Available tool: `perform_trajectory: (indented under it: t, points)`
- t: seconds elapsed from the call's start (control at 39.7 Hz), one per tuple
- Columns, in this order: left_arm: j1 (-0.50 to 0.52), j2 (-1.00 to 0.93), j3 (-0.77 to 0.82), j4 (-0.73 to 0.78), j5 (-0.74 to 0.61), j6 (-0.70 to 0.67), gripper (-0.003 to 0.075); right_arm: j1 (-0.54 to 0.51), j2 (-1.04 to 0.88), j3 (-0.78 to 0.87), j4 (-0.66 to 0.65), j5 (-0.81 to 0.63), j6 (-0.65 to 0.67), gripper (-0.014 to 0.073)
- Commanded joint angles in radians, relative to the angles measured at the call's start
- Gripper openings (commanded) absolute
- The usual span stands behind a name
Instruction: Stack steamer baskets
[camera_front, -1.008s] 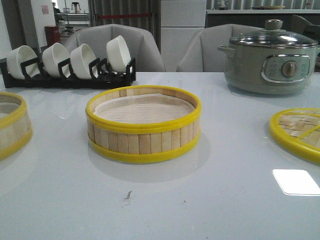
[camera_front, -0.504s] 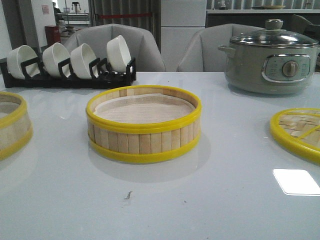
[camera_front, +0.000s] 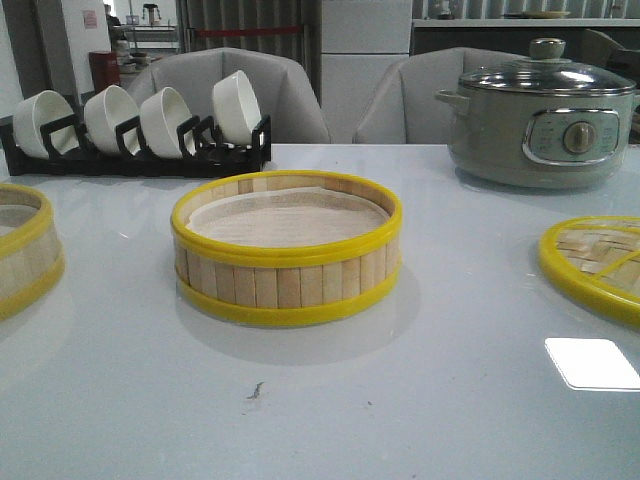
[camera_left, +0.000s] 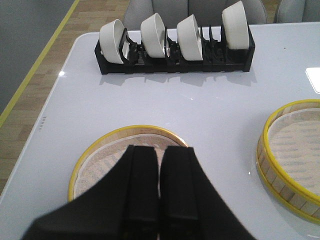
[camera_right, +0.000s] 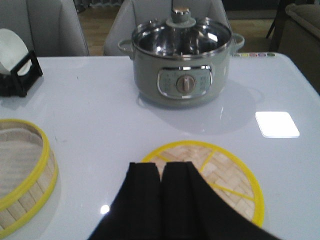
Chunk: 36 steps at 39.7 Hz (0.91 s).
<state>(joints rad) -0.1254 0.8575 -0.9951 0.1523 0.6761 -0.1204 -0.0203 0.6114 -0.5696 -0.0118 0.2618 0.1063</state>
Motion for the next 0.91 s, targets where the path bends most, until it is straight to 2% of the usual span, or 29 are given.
perform_trajectory:
  t: [0.0,0.35,0.55,0.63,0.76,0.78,0.81,0.88]
  points:
    - [-0.006,-0.002,-0.036,-0.004,-0.068,-0.009,0.0090,0.000,0.041,-0.048,-0.010,-0.141,-0.009,0.0066]
    - [-0.006,0.000,-0.036,-0.004,-0.070,-0.009,0.0090,0.000,0.086,-0.048,-0.008,-0.204,-0.009,0.0066]
    - [-0.006,0.000,-0.036,-0.030,-0.053,0.001,0.0090,0.000,0.086,-0.048,0.065,-0.125,0.045,0.0076]
    - [-0.006,0.000,-0.036,-0.034,-0.050,0.000,0.0090,0.000,0.093,-0.048,0.064,-0.108,0.045,0.0136]
    - [-0.007,0.000,-0.036,-0.036,-0.057,0.000,0.0118,0.000,0.102,-0.048,0.064,-0.103,0.044,0.0390]
    - [-0.008,0.000,-0.036,-0.036,-0.064,0.000,0.0147,0.000,0.102,-0.048,0.064,-0.102,0.044,0.0447]
    - [-0.010,0.000,-0.036,-0.036,-0.068,0.000,0.0186,0.000,0.102,-0.048,0.064,-0.101,0.044,0.0468]
    - [-0.014,0.005,-0.036,-0.039,-0.082,0.000,0.0332,0.000,0.102,-0.048,0.064,-0.092,0.044,0.0475]
